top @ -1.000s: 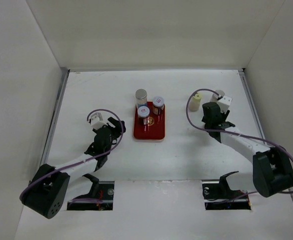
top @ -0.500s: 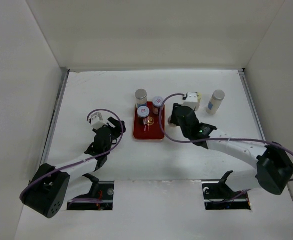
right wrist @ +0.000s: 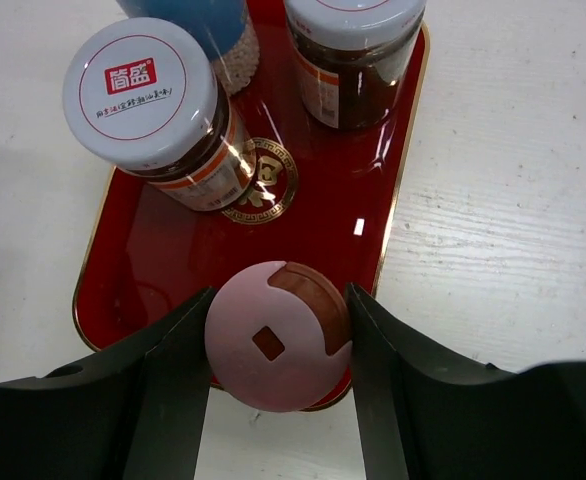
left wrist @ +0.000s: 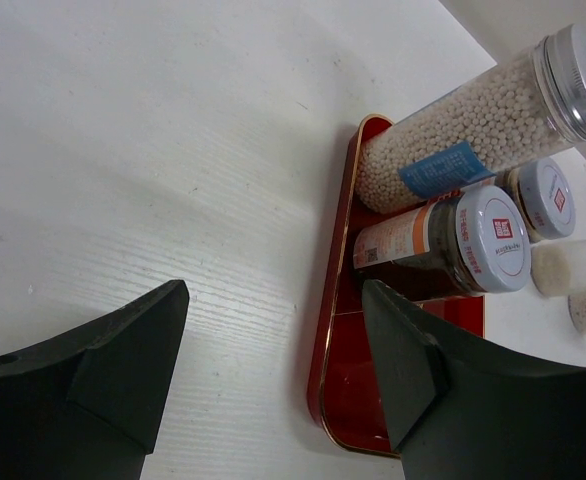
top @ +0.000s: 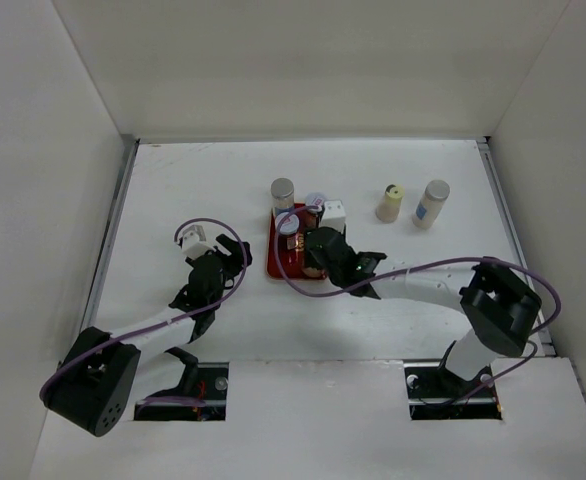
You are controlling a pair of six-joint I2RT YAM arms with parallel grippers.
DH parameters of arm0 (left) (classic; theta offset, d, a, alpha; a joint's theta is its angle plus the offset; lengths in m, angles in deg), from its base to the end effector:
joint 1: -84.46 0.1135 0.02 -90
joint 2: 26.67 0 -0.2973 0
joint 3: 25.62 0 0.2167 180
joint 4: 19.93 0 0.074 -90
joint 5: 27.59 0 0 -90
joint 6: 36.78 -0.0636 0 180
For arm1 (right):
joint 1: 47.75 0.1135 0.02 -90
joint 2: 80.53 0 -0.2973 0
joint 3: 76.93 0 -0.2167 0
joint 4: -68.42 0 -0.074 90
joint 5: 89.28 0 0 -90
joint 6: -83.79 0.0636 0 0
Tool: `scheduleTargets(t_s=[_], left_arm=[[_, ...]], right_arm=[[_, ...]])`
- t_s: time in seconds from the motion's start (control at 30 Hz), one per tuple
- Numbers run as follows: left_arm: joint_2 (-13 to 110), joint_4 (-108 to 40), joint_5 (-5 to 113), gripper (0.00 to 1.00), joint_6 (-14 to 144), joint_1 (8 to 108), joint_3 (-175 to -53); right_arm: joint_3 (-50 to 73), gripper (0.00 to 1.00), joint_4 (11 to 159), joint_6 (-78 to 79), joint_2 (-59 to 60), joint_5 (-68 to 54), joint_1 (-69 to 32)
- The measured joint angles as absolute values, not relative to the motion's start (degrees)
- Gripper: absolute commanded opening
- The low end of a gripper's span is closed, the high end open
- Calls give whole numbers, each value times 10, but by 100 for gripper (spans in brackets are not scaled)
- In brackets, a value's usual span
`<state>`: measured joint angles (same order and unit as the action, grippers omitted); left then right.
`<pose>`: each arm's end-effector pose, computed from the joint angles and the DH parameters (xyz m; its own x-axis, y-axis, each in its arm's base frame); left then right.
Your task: Organize the condiment bottles
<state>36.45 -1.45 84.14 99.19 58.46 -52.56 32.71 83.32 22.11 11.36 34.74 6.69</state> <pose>0.1786 -0.0609 0.2103 -0.2548 -0.6188 -0.7431 -0.1338 0.7836 -0.6067 0.2228 0.2505 0.2559 -0.4997 -0.0229 -0.8659 -0.1993 0.9759 0.0892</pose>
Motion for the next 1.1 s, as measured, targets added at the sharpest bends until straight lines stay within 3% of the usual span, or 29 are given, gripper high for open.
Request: scheduleTargets(t_s=[0.17, 0.47, 0.73, 0.9, 1.1], left_arm=[[367, -15, 841, 69, 993, 585, -526], [369, -15, 838, 69, 996, 585, -526], [369, -15, 835, 70, 998, 585, -526], [369, -15, 832, 71, 999, 586, -526], [370, -14, 831, 71, 1000, 586, -526]], right_arm=[[326, 83, 837, 232, 116, 345, 67], [326, 96, 845, 231, 75, 333, 57], [338, 99, 800, 213, -33, 301, -97], [312, 99, 798, 194, 49, 307, -203], [269, 99, 800, 166, 154, 332, -241]])
